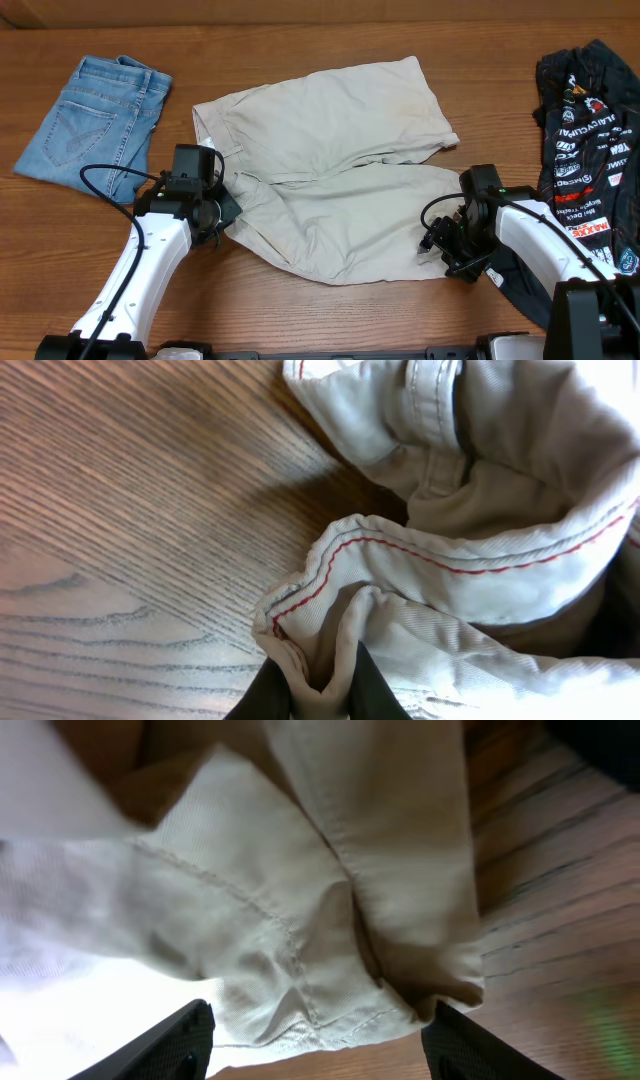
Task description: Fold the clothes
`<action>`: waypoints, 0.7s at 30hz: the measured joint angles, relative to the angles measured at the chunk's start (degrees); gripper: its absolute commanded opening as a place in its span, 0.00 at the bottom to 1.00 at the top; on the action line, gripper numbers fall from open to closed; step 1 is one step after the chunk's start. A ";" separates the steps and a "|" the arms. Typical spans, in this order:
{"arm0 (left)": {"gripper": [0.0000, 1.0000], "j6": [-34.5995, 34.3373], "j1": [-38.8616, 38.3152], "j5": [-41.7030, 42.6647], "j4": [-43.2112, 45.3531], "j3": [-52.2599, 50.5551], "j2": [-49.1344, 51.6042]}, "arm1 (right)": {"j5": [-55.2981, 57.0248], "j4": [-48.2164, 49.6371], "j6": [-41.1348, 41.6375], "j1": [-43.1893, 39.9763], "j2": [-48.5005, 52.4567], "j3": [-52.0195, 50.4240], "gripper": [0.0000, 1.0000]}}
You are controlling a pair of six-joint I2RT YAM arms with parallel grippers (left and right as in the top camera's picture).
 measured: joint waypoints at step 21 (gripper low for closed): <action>0.04 0.13 0.00 0.00 -0.44 0.00 0.00 | 4.33 4.00 0.98 0.00 -0.46 -2.91 0.31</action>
